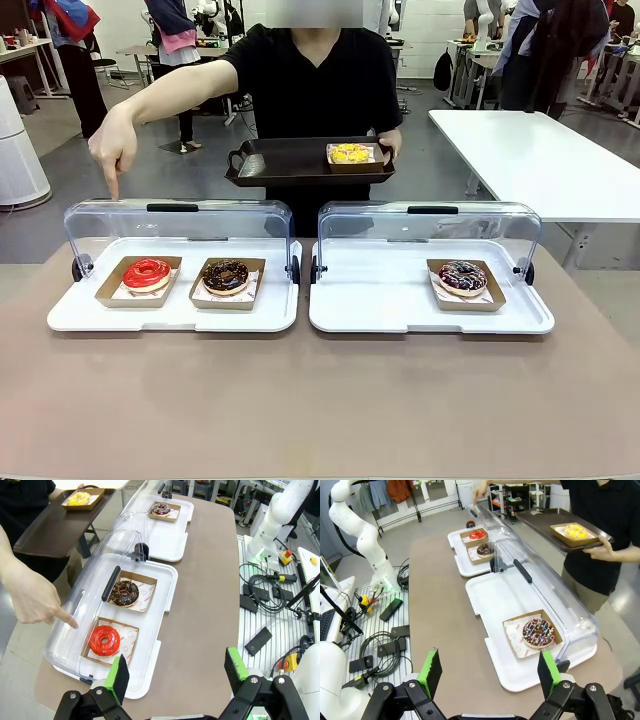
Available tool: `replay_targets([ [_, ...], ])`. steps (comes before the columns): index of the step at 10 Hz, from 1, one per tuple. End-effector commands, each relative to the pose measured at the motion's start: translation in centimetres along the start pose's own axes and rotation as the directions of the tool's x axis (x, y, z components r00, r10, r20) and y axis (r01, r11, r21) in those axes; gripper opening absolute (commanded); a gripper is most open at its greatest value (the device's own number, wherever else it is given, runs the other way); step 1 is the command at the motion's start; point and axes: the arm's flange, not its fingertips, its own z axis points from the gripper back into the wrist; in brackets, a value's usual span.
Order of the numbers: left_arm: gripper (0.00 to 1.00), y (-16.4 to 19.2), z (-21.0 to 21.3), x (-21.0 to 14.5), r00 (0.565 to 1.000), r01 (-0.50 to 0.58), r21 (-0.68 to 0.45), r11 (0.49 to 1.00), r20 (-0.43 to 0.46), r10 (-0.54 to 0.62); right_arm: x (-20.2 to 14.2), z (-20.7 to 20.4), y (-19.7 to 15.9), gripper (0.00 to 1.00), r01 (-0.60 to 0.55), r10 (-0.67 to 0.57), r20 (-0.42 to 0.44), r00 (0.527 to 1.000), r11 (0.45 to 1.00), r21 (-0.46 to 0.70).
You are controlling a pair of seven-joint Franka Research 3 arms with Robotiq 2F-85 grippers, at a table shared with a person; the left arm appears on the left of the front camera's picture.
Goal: Provide the desired donut to the person.
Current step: Pick up and lift the Paper togo box containing the Donut pointed at by the person.
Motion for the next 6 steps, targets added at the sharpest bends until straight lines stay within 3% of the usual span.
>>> replay_targets([
  [1,1.00,-0.6,-0.8,1.7,0.983,0.114,0.112,0.987,-0.156,-0.096,-0.2,-0.1,-0.1,1.00,-0.002,0.002,0.008,1.000,1.000,-0.007],
  [2,1.00,-1.3,-2.0,3.5,0.943,0.220,0.154,0.963,-0.288,-0.169,-0.2,-0.1,-0.1,1.00,-0.002,0.002,0.008,1.000,1.000,-0.007],
  [3,1.00,-1.4,-3.3,5.2,0.868,0.346,0.173,0.922,-0.432,-0.245,-0.2,-0.1,-0.1,1.00,-0.002,0.002,0.008,1.000,1.000,-0.007],
  [5,1.00,-1.9,-8.4,6.3,0.687,0.496,0.037,0.868,-0.627,-0.366,-0.2,-0.1,-0.1,1.00,-0.002,0.002,0.008,1.000,1.000,-0.007],
  [6,1.00,-2.4,-11.1,5.4,0.656,0.487,-0.068,0.871,-0.630,-0.416,-0.2,-0.1,-0.1,1.00,-0.002,0.002,0.008,1.000,1.000,-0.007],
])
